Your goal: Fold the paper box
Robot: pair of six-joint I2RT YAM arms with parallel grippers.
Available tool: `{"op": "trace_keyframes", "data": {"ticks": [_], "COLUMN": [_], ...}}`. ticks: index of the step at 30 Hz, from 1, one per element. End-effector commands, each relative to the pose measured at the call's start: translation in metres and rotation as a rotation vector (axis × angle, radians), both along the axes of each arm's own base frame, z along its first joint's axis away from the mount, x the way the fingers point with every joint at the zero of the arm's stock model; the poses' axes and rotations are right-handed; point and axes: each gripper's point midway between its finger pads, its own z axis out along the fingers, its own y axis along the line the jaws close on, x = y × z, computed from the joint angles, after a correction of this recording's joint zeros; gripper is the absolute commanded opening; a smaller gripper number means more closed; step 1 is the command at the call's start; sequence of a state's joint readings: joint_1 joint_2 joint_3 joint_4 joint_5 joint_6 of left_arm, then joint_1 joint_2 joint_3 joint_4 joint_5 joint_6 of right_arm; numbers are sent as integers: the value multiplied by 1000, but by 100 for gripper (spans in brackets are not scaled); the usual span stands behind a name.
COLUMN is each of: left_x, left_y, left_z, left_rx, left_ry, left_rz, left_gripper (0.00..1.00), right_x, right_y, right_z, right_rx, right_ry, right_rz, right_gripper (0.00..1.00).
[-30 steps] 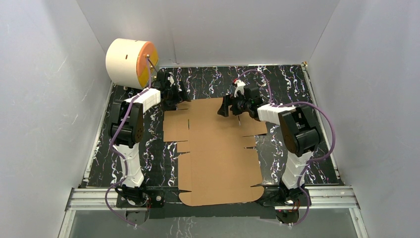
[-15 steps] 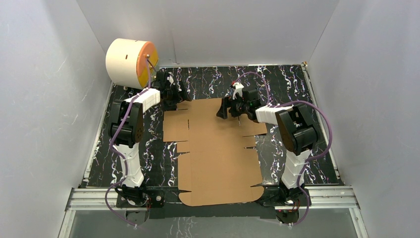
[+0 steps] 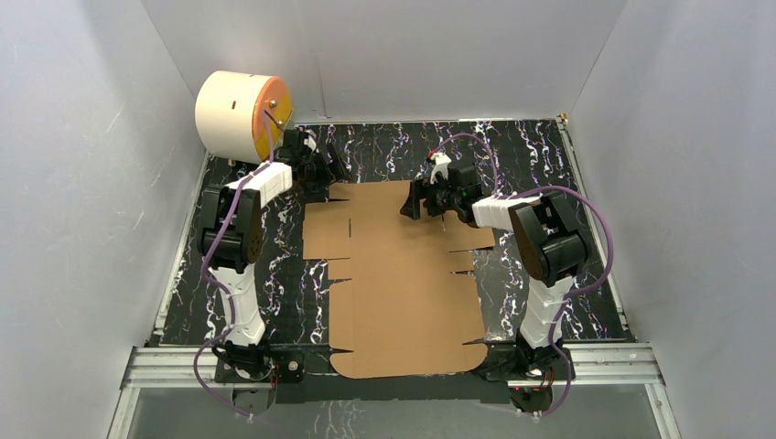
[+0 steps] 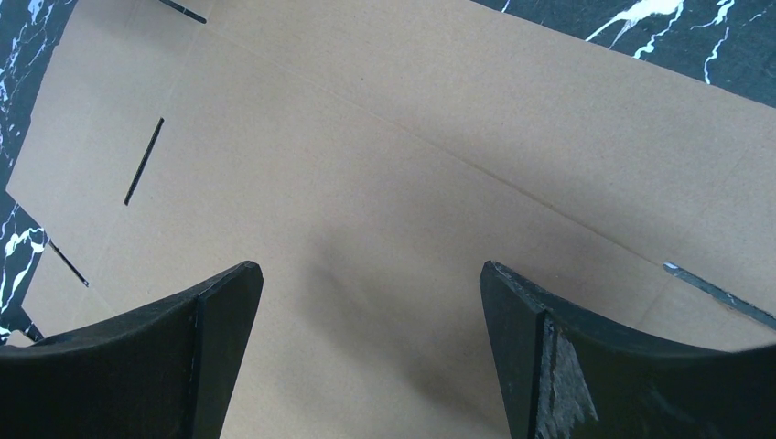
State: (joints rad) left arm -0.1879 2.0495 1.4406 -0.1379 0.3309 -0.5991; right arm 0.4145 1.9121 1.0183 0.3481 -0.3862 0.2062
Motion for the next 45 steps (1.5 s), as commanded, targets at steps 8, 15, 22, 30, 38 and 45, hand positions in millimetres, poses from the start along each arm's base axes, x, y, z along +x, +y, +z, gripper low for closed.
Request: {"op": "trace_keyframes", "data": {"ticks": [8,15,22,30,38,45], "left_x": [-20,-19,-15,-12,-8,1], "left_y": [-46,-57,-66,-46,-38,-35], "left_z": [63,59,44,18,9,3], "left_rx": [-236,-251,-232,-20,193,421], "left_ry": [-48,-46,-27,-16,-43,-78], "left_rz": [-126,-141,-147,-93,-98,-101], "left_gripper": [94,94,93,81,67,44], "right_x": [-13,-13,-13,-14,-15,-16], "right_y": [8,10,10,11,11,11], "right_z": [-6,-10,-13,-15,-15,-15], "right_rx": [10,8,4,3,2,-1], "right_ry": [21,29,36,43,42,44], "right_rz": [33,33,33,35,35,34], "right_gripper": [99,98,99,98,99,99]}}
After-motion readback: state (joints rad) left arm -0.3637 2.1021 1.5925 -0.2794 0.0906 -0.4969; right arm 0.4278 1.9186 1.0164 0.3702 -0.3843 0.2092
